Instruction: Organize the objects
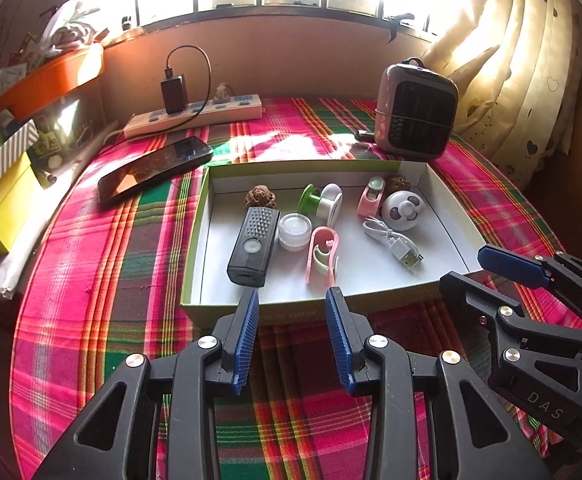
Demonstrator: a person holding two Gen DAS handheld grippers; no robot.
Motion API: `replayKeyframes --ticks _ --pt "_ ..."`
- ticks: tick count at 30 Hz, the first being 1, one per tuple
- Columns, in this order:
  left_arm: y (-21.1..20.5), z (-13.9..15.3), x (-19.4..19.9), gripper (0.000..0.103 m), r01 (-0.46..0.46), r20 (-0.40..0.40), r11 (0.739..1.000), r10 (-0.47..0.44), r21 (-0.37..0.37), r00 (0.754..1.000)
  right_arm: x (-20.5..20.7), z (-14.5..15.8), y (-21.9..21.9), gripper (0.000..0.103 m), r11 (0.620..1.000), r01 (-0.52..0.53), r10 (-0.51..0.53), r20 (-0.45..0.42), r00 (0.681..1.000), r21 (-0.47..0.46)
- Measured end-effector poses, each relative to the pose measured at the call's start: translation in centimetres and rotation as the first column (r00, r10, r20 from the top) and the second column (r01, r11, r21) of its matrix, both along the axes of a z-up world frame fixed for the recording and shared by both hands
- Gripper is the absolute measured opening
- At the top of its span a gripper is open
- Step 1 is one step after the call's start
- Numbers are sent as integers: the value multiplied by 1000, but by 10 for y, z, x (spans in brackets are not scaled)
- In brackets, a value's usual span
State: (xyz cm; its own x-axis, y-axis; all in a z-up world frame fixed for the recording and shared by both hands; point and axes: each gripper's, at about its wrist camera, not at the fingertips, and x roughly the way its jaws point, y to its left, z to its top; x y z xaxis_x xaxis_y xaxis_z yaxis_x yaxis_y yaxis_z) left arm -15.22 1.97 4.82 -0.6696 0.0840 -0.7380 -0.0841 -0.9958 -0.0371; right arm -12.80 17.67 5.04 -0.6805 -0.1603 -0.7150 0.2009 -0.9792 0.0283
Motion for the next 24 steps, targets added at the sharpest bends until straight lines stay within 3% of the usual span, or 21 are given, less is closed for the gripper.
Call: replayKeyframes --ticks 15,24 --pt "-5 -36 28 33 -36 92 999 37 -4 995 26 -29 8 53 999 50 -51 78 996 14" --pt "-14 -38 37 33 -82 75 996 84 -32 994 36 -35 17 60 997 75 -77 95 992 28"
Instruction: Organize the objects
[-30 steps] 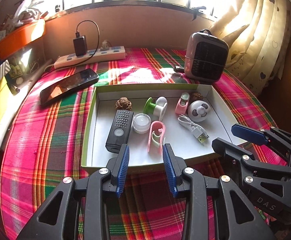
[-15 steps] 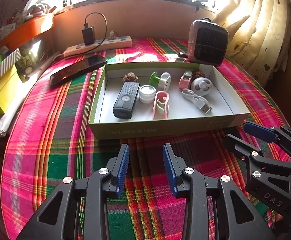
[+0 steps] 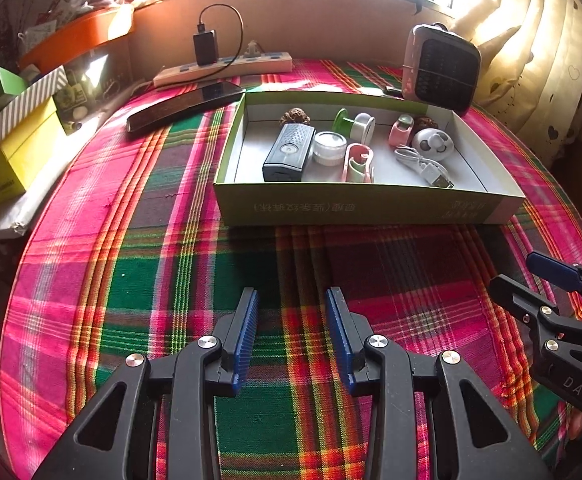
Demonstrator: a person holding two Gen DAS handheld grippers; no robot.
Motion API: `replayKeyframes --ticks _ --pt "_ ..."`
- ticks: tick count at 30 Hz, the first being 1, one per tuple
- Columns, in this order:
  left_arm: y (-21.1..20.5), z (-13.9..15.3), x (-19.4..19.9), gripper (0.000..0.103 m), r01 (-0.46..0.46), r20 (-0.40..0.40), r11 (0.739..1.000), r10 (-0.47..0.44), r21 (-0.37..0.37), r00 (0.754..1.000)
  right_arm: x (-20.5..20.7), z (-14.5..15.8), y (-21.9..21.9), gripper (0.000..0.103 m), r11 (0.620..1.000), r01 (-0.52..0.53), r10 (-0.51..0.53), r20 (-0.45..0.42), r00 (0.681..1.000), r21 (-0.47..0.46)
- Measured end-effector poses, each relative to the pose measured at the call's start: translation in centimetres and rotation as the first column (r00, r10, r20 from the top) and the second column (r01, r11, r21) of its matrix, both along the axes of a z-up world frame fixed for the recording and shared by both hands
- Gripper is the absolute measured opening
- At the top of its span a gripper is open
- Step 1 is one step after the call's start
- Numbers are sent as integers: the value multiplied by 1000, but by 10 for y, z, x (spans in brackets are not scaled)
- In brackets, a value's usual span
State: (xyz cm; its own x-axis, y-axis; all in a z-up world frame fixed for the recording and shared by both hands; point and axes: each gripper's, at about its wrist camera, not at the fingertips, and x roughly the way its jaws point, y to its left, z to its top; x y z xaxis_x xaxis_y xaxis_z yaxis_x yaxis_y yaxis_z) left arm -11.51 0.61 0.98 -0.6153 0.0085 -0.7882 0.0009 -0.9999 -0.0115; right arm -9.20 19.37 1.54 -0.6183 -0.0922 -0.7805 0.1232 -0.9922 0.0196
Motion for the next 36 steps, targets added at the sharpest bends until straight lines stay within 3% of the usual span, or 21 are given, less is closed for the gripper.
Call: replayKeyframes --ticks 16,22,36 --pt "3 -2 7 37 -32 -31 999 31 -16 999 8 -5 12 70 999 42 -42 6 999 26" --pt "4 -2 7 37 -34 -31 999 33 -15 999 6 -6 15 79 997 68 -68 14 998 25" --pt "3 -2 6 37 -34 -31 999 33 -11 999 7 -6 15 80 997 67 -68 14 998 27"
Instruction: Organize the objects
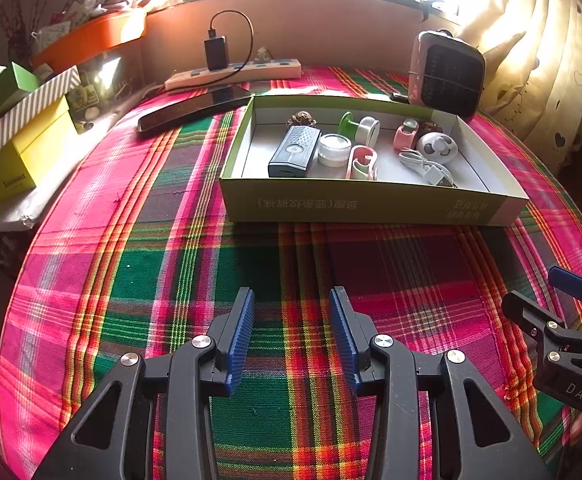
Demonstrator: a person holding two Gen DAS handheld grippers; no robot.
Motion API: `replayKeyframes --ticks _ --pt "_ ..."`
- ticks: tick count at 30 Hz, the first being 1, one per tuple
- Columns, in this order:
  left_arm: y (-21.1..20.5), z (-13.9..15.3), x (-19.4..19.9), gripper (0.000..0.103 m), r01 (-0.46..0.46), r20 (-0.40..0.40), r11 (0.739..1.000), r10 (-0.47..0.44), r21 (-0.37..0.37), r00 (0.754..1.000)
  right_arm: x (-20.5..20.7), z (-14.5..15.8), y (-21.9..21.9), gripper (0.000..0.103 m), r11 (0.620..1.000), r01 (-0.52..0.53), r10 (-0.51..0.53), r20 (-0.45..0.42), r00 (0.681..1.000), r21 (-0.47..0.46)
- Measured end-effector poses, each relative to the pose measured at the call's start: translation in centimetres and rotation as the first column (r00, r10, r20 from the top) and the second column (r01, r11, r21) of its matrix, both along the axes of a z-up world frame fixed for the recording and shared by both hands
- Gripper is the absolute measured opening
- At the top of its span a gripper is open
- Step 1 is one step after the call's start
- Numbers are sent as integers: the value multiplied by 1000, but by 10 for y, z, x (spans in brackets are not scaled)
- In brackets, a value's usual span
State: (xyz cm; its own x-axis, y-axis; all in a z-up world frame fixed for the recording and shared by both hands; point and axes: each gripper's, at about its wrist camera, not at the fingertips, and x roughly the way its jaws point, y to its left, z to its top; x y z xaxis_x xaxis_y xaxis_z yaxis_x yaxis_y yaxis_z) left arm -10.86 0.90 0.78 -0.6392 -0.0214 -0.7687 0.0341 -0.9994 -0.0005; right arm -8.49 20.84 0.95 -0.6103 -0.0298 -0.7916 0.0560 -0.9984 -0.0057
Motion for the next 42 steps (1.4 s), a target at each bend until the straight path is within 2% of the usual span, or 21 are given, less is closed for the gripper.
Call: replayKeyframes --ticks 42 --pt "-1 0 0 37 0 -1 1000 0 0 1000 0 1 0 82 1000 0 0 1 1000 0"
